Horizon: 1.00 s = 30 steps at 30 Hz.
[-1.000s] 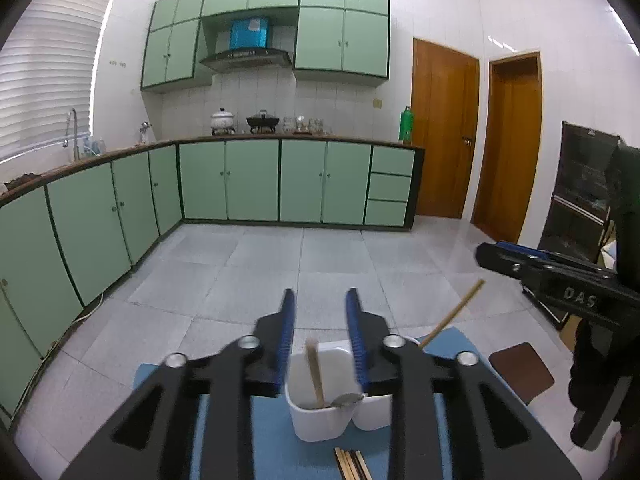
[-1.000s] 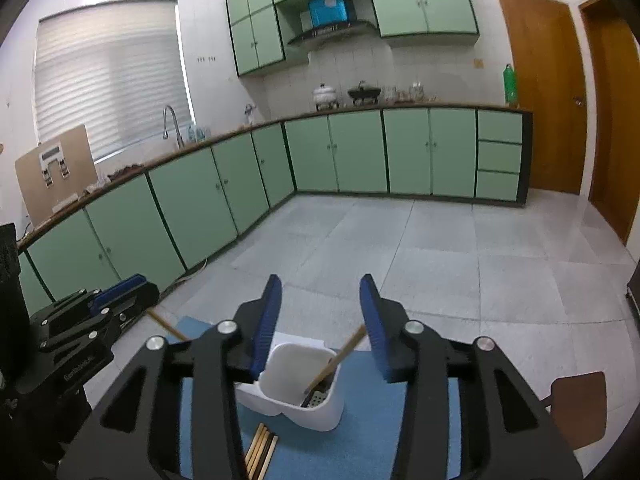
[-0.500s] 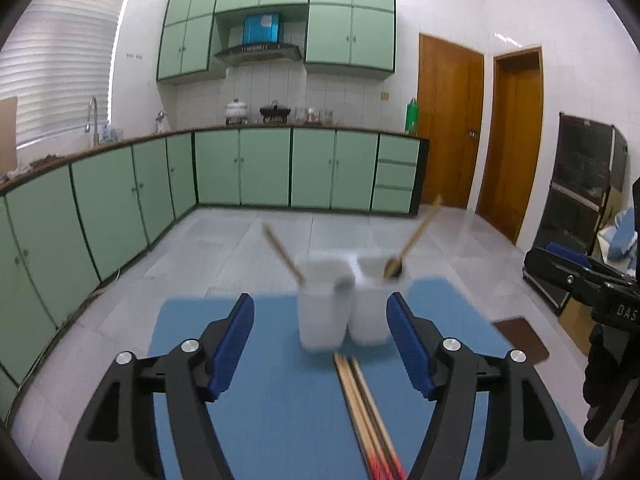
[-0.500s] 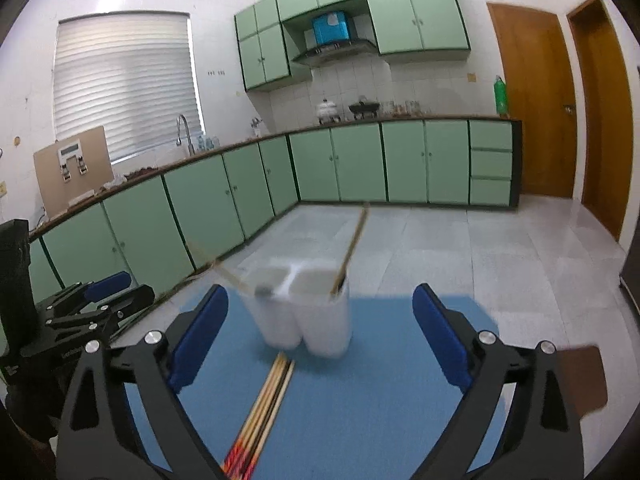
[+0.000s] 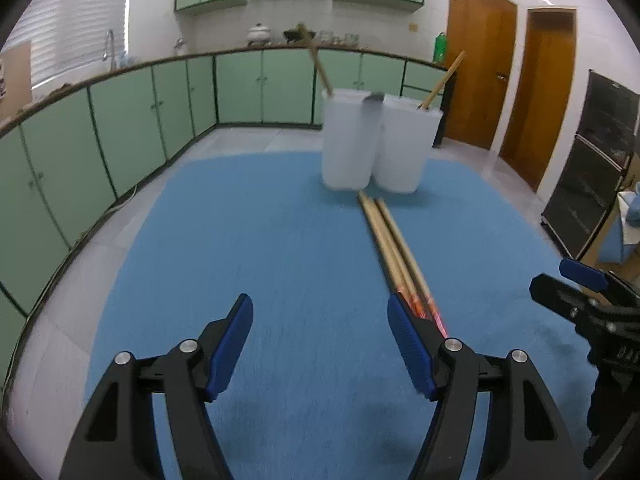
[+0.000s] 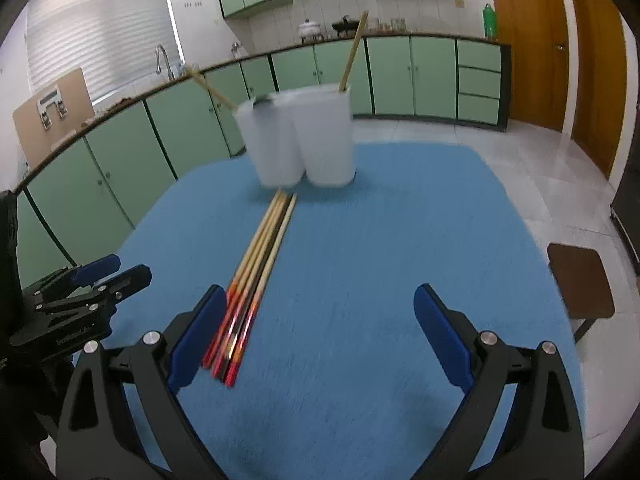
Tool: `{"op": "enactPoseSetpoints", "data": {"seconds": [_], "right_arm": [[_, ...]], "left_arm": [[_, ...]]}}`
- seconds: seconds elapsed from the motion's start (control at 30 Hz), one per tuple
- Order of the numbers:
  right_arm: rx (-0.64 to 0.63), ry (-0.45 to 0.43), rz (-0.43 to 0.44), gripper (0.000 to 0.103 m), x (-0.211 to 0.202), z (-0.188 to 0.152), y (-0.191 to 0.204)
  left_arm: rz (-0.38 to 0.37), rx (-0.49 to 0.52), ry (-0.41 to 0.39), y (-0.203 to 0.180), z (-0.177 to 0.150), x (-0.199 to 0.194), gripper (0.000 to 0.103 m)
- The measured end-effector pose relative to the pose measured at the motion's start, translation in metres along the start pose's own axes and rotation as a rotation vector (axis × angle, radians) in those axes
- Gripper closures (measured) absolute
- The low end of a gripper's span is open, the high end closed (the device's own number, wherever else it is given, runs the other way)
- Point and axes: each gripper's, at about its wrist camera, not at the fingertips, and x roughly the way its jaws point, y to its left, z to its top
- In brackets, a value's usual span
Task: Organize utensils
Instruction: 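Move both open tools back over the remaining chopsticks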
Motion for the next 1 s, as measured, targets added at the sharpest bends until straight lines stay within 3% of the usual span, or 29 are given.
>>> {"op": "enactPoseSetpoints", "data": {"seconds": [0.3,0.67,1.0], "right_arm": [[-0.053,0.097,-0.004,0.011,0.015,-0.027,0.014],[-0.120,0.172,-0.042,0.011,0.028,-0.034,0.023],[-0.143,0.202,-0.139,0.011,0.032,-0.034,0.017]], "left_arm": [[0.010,-0.028,0.065,0.003,-0.026,0.008,0.034],[0.026,-0.027,0.103,0.006,-0.037,0.009,0.034],[0.015,-0.030,0.111,0.006,-0.039,0.010,0.034]]}}
